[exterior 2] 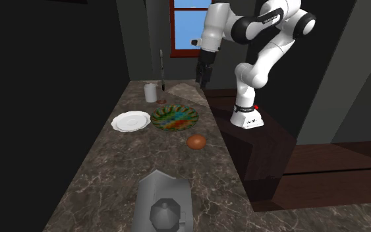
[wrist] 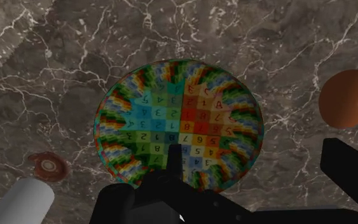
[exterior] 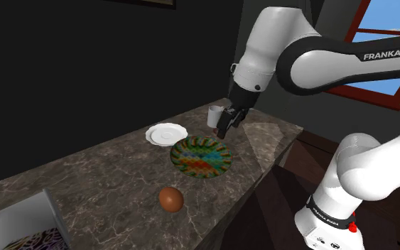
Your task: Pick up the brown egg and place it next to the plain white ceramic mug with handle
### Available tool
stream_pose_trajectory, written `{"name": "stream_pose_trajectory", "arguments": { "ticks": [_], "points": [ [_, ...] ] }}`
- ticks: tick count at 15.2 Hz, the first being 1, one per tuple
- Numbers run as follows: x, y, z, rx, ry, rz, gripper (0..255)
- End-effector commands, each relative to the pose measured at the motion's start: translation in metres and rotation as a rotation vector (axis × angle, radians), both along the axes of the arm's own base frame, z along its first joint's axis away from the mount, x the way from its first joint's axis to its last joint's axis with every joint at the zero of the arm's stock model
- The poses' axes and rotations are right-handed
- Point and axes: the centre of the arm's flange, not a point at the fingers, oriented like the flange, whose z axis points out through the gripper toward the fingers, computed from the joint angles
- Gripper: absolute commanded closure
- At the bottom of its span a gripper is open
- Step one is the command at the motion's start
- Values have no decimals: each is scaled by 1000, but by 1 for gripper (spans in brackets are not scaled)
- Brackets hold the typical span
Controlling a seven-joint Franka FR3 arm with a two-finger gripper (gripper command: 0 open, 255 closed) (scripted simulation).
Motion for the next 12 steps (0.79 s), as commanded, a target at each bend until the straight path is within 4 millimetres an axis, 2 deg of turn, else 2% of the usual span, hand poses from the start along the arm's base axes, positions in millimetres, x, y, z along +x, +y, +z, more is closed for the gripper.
{"name": "stream_pose_trajectory", "arguments": {
  "ticks": [1, 12],
  "points": [
    [-1, 20, -14, 6, -6, -9, 0],
    [7, 132, -104, 33, -32, -50, 0]
  ]
}}
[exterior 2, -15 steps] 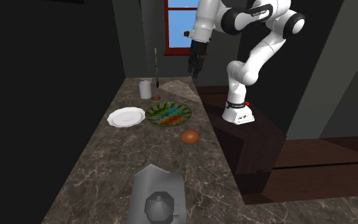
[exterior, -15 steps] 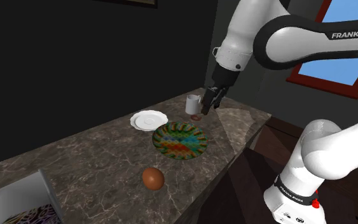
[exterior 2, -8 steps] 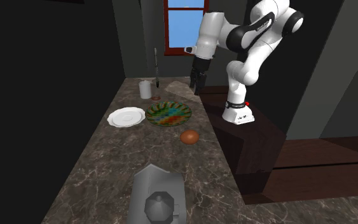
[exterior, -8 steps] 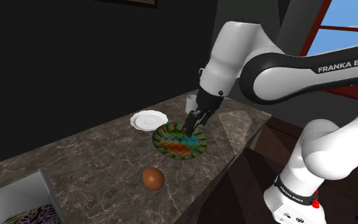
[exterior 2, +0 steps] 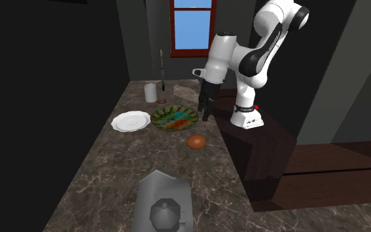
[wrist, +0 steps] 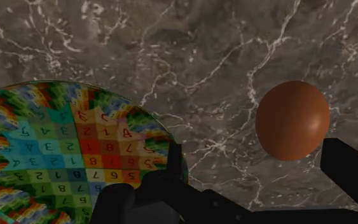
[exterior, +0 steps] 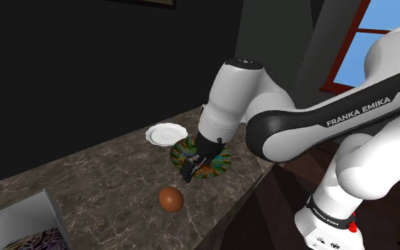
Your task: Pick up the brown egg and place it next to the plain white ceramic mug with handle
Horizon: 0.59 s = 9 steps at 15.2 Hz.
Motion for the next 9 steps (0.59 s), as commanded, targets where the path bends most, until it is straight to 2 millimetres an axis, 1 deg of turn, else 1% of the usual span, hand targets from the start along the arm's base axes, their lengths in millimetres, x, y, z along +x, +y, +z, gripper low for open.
{"name": "stream_pose_trajectory", "arguments": {
  "ticks": [1, 5, 6, 9],
  "points": [
    [1, 19, -14, 8, -5, -9, 0],
    [5, 60, -46, 18, -15, -24, 0],
    [6, 67, -52, 20, -16, -26, 0],
    [10, 68, -67, 20, -16, -26, 0]
  ]
}}
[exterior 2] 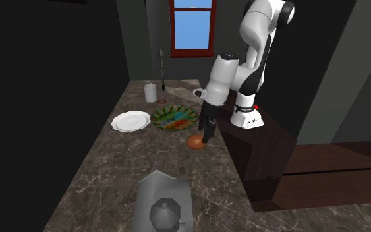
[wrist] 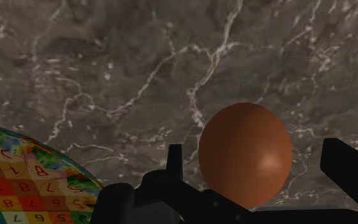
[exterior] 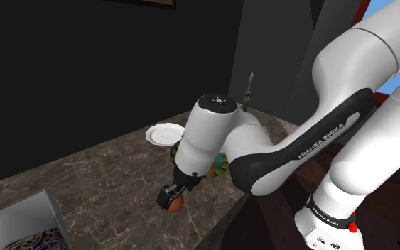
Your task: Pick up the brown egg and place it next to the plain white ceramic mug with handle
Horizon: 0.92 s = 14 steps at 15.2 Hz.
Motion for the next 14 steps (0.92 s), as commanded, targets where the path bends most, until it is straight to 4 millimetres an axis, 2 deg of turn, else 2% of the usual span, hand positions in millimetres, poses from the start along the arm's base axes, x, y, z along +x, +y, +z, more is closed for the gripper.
{"name": "stream_pose_trajectory", "arguments": {
  "ticks": [1, 5, 12, 13, 14],
  "points": [
    [3, 2, -9, 2, -2, 0, 0],
    [7, 4, -27, 2, -2, 0, 0],
    [7, 4, -27, 2, -2, 0, 0],
    [7, 4, -27, 2, -1, 0, 255],
    [7, 4, -27, 2, -1, 0, 255]
  ]
}}
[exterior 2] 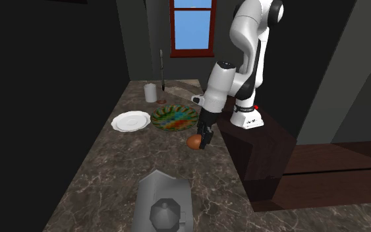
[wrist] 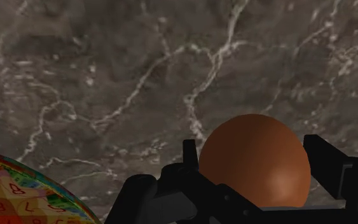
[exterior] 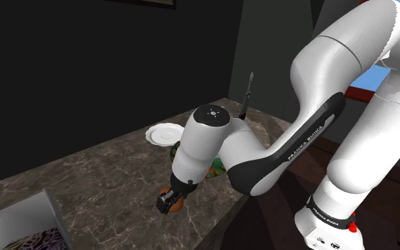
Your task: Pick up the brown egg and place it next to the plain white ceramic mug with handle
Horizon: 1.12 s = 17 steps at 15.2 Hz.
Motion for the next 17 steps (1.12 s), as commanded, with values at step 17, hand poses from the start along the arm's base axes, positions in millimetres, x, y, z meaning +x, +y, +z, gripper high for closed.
{"name": "stream_pose_trajectory", "arguments": {
  "ticks": [17],
  "points": [
    [0, 0, 47, 0, 1, 0, 255]
  ]
}}
